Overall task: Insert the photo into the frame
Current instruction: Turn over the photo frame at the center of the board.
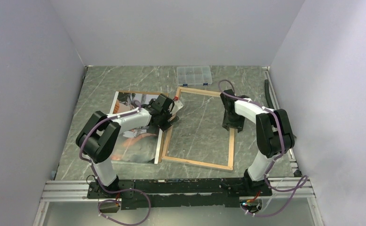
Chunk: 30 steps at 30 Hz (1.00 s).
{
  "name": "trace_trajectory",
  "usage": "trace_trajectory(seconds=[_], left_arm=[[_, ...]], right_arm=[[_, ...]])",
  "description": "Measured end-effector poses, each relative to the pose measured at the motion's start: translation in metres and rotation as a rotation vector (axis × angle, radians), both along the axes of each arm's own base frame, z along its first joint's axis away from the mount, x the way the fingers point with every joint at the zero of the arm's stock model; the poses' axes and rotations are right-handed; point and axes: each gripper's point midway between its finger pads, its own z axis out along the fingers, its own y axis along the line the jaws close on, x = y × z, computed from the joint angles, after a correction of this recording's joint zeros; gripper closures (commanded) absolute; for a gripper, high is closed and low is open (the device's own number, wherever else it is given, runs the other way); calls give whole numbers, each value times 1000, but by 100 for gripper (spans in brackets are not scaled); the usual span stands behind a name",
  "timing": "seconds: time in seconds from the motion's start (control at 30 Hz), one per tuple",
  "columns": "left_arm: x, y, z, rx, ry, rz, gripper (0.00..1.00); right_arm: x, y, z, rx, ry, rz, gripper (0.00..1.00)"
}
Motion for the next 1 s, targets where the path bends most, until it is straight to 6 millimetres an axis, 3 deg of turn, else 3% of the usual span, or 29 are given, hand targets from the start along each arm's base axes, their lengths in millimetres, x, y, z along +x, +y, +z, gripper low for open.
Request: trace_trajectory(seconds=[0.2, 0.37, 0.53, 0.7, 0.9, 1.0], left_arm=[[-13, -5, 4, -3, 28, -40, 8], [-28, -9, -5, 26, 47, -87, 8], [-32, -16, -4, 42, 38, -121, 8], [-37, -22, -4, 44, 39, -141, 8], [-44, -27, -5, 52, 52, -162, 8], [-41, -27, 2, 44, 62, -149, 7]], right_arm=[[12, -19, -2, 61, -22, -80, 50], [33, -15, -5, 135, -41, -78, 61], [57, -12, -5, 152, -66, -63, 61], [67, -14, -4, 148, -74, -53, 62], [75, -16, -3, 142, -89, -65, 45], [76, -16, 2, 142, -110, -84, 21]])
